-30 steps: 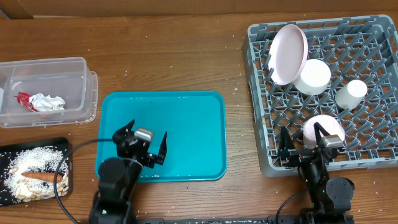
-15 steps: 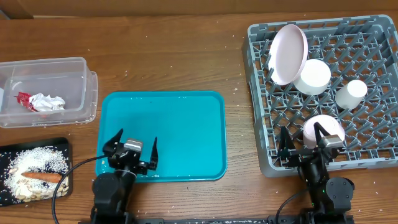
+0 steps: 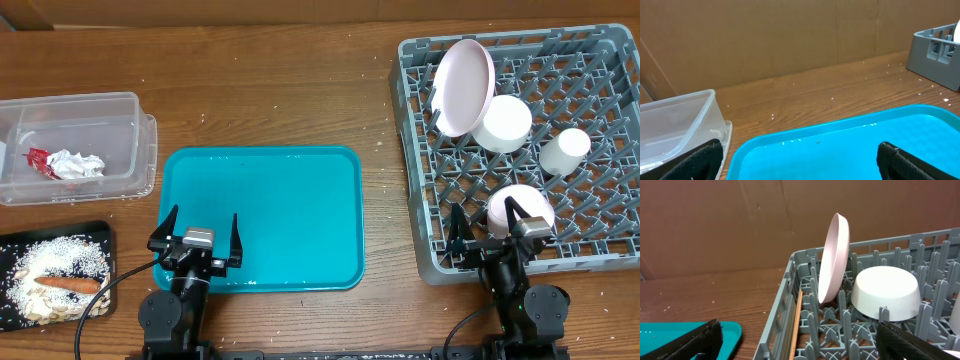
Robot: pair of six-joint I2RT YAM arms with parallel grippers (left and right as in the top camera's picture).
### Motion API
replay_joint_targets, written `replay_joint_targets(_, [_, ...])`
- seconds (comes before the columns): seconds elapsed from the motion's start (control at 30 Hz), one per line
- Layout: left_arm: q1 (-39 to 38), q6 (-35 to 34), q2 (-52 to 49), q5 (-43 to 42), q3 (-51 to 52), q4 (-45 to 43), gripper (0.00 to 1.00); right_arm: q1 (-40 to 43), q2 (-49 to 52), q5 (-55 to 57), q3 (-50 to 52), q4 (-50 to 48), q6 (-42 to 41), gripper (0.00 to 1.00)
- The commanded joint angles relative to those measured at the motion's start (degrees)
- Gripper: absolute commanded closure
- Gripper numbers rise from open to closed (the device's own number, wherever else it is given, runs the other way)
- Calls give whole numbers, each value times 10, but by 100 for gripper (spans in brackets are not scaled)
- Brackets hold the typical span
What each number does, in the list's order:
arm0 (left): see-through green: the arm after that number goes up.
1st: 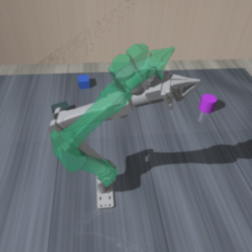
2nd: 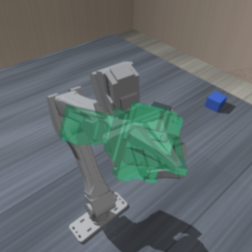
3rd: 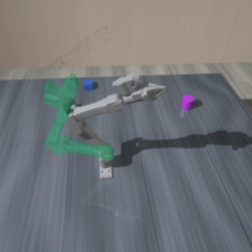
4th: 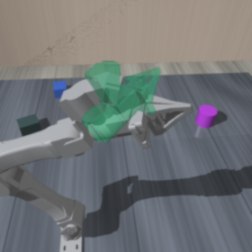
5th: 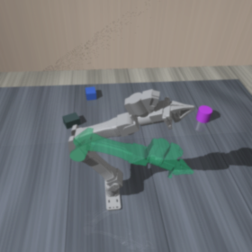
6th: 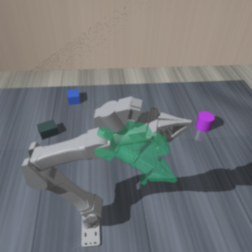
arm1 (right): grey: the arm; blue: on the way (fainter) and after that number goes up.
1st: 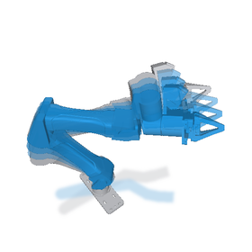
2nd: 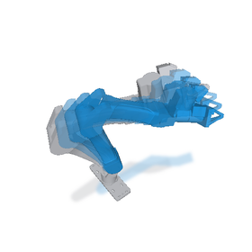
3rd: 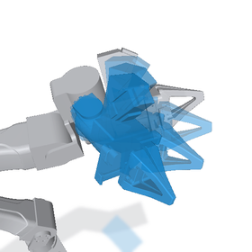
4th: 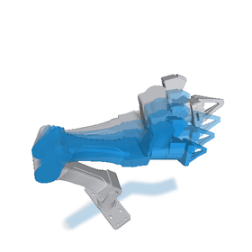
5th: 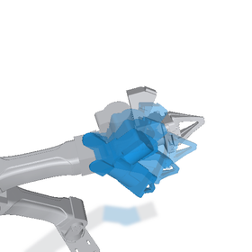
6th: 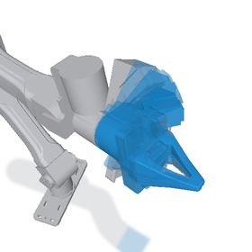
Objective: Sort waste into correct bins and load items into the dishwasher
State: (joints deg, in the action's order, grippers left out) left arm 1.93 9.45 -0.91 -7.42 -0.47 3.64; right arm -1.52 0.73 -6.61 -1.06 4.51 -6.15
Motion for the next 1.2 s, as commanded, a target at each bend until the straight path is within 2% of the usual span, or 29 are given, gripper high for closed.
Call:
replay_joint_targets(0.0, [9,8,7,5,2,1,0,2,-6,5,6,-3,2,0])
replay_joint_targets(0.2, [34,8,7,6,2,1,0,2,-6,5,6,-3,2,0])
replay_joint_targets(1.17, [33,8,7,5,2,2,0,2,-6,5,6,-3,2,0])
